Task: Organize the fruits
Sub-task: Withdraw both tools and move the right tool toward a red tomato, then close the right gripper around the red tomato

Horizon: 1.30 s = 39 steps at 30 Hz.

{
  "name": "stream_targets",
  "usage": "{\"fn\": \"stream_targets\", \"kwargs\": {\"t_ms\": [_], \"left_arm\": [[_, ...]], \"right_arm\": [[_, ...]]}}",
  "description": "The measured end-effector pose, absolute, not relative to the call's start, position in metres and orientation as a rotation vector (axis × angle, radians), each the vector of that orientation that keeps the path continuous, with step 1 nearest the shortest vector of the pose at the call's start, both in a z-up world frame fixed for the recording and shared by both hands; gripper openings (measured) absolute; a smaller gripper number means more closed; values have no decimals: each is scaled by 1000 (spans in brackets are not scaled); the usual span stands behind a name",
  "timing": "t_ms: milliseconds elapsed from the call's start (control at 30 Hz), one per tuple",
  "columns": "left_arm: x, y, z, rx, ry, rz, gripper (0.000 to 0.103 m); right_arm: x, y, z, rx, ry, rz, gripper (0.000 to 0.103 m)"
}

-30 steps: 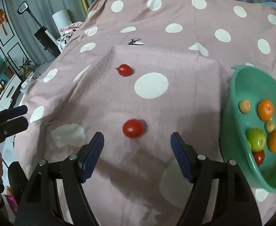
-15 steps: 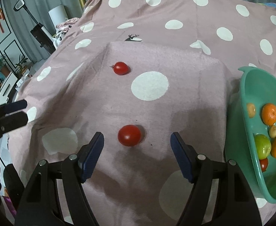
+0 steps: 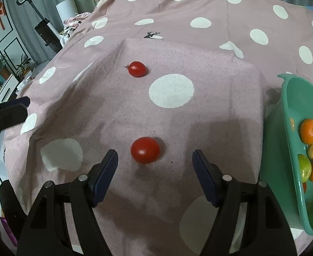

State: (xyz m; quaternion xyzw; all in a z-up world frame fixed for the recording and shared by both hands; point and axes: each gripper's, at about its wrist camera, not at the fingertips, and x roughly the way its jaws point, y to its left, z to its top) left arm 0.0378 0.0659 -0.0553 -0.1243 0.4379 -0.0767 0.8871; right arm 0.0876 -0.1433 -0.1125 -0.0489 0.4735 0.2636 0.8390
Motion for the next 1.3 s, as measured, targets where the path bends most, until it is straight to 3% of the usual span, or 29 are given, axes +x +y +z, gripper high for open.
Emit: {"fn": "stream_targets", "kwargs": {"t_ms": [267,733,967,1067,1300], "left_arm": [[59,72,-52,-237,899,-165,94],[113,41,-61,-138,936,-252,94],[140,18,-67,-73,944,-301,94],[157,12,-76,-66,973,-295,87],[183,5,-97,-42,1022,-267,83]], "right_arm": [[90,-138,-114,-129,995,579,64],[100,-126,-127,-127,1009,636,31],[102,-144,-127,-40,1005,651,32],[99,-154,-126,6,996,652,32],[93,-162,-128,75,997,685,32]]}}
